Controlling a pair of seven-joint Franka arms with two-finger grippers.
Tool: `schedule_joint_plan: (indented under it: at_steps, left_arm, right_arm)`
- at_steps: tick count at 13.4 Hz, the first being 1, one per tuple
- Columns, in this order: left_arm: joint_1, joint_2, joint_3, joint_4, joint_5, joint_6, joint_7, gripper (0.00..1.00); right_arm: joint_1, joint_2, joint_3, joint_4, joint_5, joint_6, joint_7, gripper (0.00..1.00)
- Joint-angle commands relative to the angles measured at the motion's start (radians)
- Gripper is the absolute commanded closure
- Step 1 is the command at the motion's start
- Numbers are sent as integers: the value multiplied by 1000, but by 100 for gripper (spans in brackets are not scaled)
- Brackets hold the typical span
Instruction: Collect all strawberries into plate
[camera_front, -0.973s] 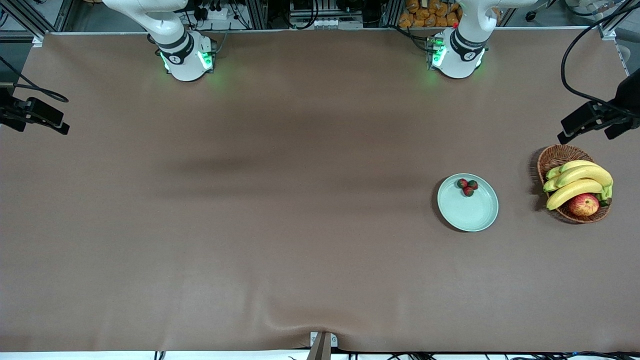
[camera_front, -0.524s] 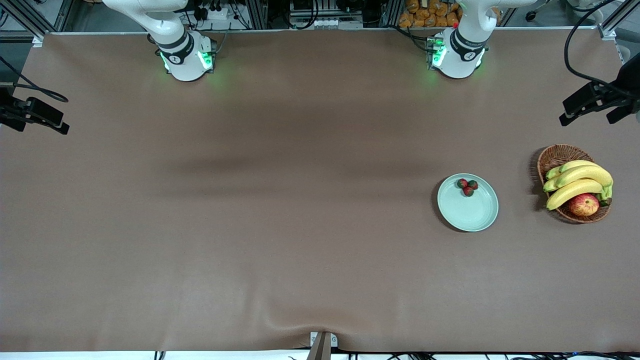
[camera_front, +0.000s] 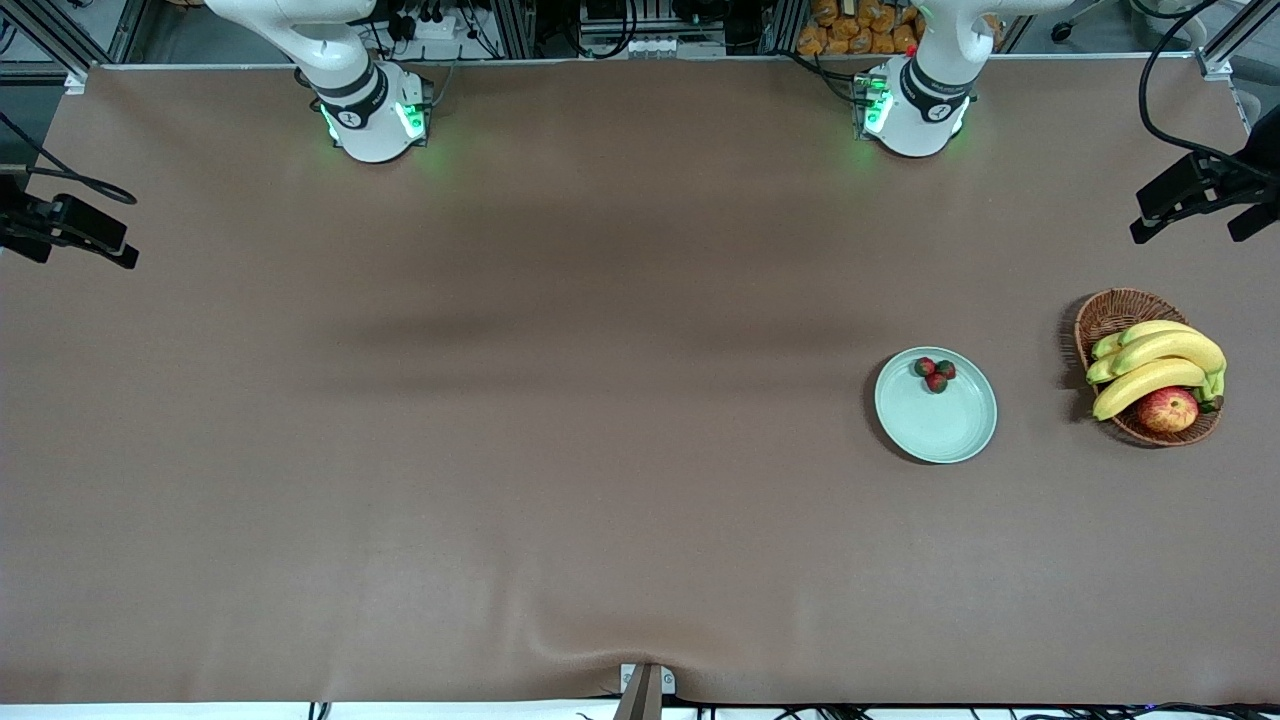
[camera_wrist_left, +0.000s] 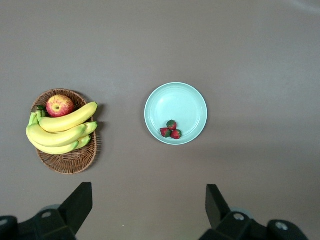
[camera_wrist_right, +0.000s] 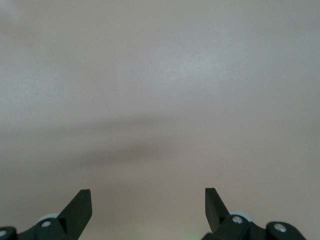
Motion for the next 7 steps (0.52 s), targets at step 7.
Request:
schedule_joint_plan:
  at_steps: [7]
  left_arm:
    - [18,-26,-23,-6,25,-29,18,0]
  right_arm:
    - [-4,1,3,18,-4,-29,-11,0]
